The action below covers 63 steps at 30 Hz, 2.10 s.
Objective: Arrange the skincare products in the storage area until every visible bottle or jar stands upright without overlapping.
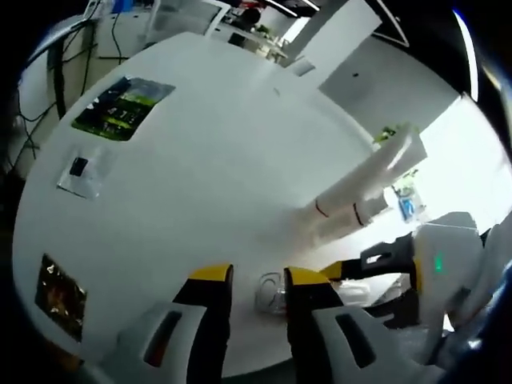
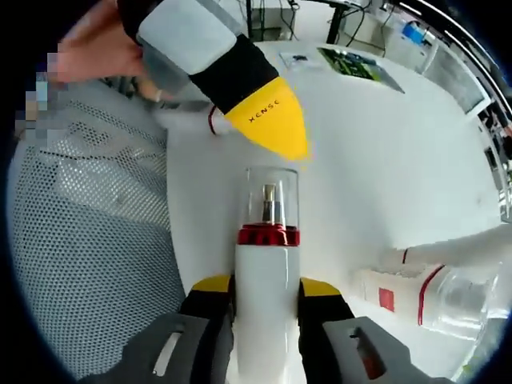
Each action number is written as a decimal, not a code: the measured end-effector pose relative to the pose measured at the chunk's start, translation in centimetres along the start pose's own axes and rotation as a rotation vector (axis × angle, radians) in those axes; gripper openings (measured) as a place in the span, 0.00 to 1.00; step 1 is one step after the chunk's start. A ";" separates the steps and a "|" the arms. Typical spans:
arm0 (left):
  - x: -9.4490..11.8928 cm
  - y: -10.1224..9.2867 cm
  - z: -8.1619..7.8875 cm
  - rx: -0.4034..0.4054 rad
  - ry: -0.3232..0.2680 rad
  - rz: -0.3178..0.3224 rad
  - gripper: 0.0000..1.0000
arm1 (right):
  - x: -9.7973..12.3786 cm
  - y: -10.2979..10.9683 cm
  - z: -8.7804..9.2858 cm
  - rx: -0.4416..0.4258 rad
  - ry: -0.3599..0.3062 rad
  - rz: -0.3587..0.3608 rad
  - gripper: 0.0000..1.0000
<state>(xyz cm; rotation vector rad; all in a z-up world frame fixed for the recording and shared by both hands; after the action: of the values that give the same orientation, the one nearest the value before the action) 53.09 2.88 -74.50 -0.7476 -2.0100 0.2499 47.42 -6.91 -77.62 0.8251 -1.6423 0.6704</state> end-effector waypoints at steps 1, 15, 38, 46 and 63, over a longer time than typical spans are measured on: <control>0.0 0.1 0.0 0.005 0.002 -0.002 0.22 | 0.0 0.1 -0.1 0.005 0.010 -0.001 0.25; 0.2 0.5 0.3 0.004 0.002 -0.052 0.22 | 0.0 0.4 0.0 -0.043 0.032 0.030 0.24; -0.5 -1.6 0.8 0.052 0.044 0.113 0.37 | 1.6 -0.7 1.2 -0.226 -0.278 0.002 0.21; -0.7 -3.1 1.0 0.173 0.034 0.260 0.46 | 3.0 -0.7 -0.1 -0.229 -0.441 0.005 0.21; 0.5 -5.5 -0.1 0.023 0.053 0.342 0.26 | 4.9 0.2 -3.3 -0.237 -0.678 0.026 0.23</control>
<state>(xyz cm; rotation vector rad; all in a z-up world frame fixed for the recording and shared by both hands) 50.74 -1.23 -71.63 -1.0717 -1.8183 0.4459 48.52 -5.02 -72.10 0.9113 -2.2884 0.2000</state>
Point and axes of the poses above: the point that each gripper's makers call its tool centre point, and the gripper's own axes: x roughly backward along the fingers, y roughly to its left, z roughly out of its underside, the point moved 4 cm from there along x, roughly backward along the fingers, and after that the axes turned 6 degrees about -x, right-handed, at the moved point
